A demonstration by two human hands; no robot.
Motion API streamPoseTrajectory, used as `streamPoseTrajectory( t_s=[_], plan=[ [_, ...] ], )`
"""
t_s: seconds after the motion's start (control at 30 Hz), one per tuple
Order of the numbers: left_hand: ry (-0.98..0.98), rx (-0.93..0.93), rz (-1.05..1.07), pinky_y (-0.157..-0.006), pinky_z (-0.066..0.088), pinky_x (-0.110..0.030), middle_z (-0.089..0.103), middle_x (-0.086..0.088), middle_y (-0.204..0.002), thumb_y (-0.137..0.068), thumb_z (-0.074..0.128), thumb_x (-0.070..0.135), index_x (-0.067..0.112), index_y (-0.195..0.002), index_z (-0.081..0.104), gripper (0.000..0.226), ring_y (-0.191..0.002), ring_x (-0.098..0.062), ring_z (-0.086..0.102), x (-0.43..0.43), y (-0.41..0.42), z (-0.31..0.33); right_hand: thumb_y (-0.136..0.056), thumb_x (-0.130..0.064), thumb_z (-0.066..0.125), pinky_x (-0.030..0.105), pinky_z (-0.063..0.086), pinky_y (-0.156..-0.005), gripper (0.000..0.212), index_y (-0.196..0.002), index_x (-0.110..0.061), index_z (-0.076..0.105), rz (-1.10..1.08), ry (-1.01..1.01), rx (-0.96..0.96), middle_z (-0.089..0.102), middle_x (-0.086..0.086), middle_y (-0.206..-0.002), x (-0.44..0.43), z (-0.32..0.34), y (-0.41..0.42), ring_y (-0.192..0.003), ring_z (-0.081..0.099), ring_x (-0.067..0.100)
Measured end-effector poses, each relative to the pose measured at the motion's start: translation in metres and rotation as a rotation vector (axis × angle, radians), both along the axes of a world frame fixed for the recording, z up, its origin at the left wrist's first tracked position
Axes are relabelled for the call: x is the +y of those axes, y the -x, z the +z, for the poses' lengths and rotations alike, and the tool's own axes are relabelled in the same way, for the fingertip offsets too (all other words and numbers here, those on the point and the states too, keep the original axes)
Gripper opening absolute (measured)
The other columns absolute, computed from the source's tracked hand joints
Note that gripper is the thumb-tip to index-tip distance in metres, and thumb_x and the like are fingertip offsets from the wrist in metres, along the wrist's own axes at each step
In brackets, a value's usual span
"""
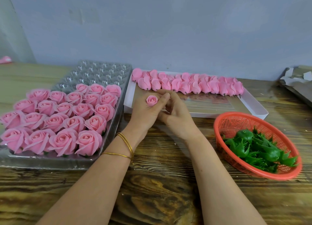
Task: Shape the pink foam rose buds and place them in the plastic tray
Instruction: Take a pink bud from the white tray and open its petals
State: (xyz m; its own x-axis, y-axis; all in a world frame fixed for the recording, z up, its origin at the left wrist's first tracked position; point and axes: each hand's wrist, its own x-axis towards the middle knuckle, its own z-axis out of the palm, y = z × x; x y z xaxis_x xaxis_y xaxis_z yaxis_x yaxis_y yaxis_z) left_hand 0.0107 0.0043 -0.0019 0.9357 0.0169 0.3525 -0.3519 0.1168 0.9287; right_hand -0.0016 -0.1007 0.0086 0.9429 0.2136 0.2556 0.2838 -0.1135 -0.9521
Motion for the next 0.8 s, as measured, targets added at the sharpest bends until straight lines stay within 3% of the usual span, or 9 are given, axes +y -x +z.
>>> streamPoseTrajectory(
  t_s=[0.07, 0.13, 0.2, 0.3, 0.37, 0.47, 0.63, 0.8],
  plan=[
    [0.008, 0.042, 0.029, -0.062, 0.05, -0.021, 0.067, 0.001, -0.066, -0.092, 0.063, 0.016, 0.012, -0.071, 0.068, 0.023, -0.065, -0.007, 0.062, -0.0011, -0.0011, -0.0016, -0.084, 0.022, 0.054, 0.015, 0.049, -0.09, 0.051, -0.127, -0.003, 0.045, 0.0, -0.008, -0.003, 0.064, 0.004, -0.107, -0.0001, -0.0004, 0.0002, -0.096, 0.062, 0.003],
    [0.048, 0.097, 0.042, -0.064, 0.052, -0.028, 0.067, -0.018, -0.078, -0.093, 0.062, 0.021, 0.002, -0.081, 0.068, 0.024, -0.069, -0.015, 0.063, -0.0029, -0.003, -0.0038, -0.081, 0.021, 0.059, 0.019, 0.052, -0.087, 0.052, -0.124, -0.007, 0.047, -0.006, -0.013, -0.003, 0.066, 0.009, -0.109, 0.0, -0.0002, -0.0001, -0.094, 0.064, 0.009],
    [0.085, 0.14, 0.051, -0.061, 0.054, -0.026, 0.068, -0.025, -0.086, -0.094, 0.061, 0.025, 0.0, -0.09, 0.068, 0.026, -0.071, -0.017, 0.065, -0.0049, -0.0036, -0.0042, -0.076, 0.019, 0.066, 0.022, 0.054, -0.081, 0.055, -0.119, -0.012, 0.05, -0.016, -0.014, -0.001, 0.067, 0.01, -0.108, 0.0002, -0.0005, -0.0005, -0.092, 0.065, 0.011],
    [0.096, 0.151, 0.047, -0.059, 0.053, -0.021, 0.073, -0.007, -0.082, -0.094, 0.06, 0.027, 0.011, -0.091, 0.071, 0.02, -0.075, -0.014, 0.069, -0.006, -0.0034, -0.0042, -0.074, 0.017, 0.071, 0.019, 0.052, -0.074, 0.057, -0.112, -0.02, 0.051, -0.042, -0.005, -0.003, 0.065, -0.001, -0.099, 0.0007, -0.0018, -0.0015, -0.086, 0.065, 0.002],
    [0.087, 0.129, 0.03, -0.06, 0.053, -0.02, 0.074, 0.0, -0.081, -0.095, 0.06, 0.027, 0.02, -0.087, 0.073, 0.017, -0.078, -0.012, 0.07, -0.0058, -0.0028, -0.0041, -0.074, 0.016, 0.071, 0.022, 0.054, -0.075, 0.054, -0.111, -0.019, 0.051, -0.06, -0.007, -0.003, 0.065, 0.001, -0.1, 0.0013, -0.0028, -0.0014, -0.088, 0.065, 0.007],
    [0.074, 0.067, -0.017, -0.062, 0.054, -0.021, 0.074, 0.001, -0.078, -0.091, 0.062, 0.027, 0.024, -0.077, 0.076, 0.019, -0.075, -0.011, 0.069, -0.0057, -0.0017, -0.0024, -0.075, 0.018, 0.068, 0.023, 0.054, -0.08, 0.057, -0.122, -0.006, 0.047, -0.073, -0.021, 0.004, 0.064, 0.013, -0.111, 0.0024, -0.0009, -0.0003, -0.097, 0.064, 0.017],
    [0.056, 0.008, -0.062, -0.064, 0.053, -0.021, 0.072, 0.004, -0.071, -0.085, 0.064, 0.024, 0.027, -0.073, 0.076, 0.018, -0.07, -0.007, 0.067, -0.0026, -0.0016, -0.0015, -0.081, 0.021, 0.059, 0.023, 0.051, -0.089, 0.058, -0.133, 0.003, 0.04, -0.058, 0.007, 0.008, 0.061, 0.015, -0.12, 0.001, 0.0036, 0.0025, -0.106, 0.061, 0.016],
    [0.053, 0.013, -0.048, -0.07, 0.054, -0.029, 0.07, 0.001, -0.073, -0.085, 0.064, 0.024, 0.016, -0.074, 0.072, 0.016, -0.074, -0.014, 0.065, -0.0015, -0.0041, -0.0039, -0.085, 0.02, 0.056, 0.03, 0.049, -0.1, 0.059, -0.138, 0.003, 0.035, -0.052, 0.022, 0.032, 0.061, 0.019, -0.125, 0.0015, 0.0031, 0.0022, -0.117, 0.06, 0.021]
  ],
)
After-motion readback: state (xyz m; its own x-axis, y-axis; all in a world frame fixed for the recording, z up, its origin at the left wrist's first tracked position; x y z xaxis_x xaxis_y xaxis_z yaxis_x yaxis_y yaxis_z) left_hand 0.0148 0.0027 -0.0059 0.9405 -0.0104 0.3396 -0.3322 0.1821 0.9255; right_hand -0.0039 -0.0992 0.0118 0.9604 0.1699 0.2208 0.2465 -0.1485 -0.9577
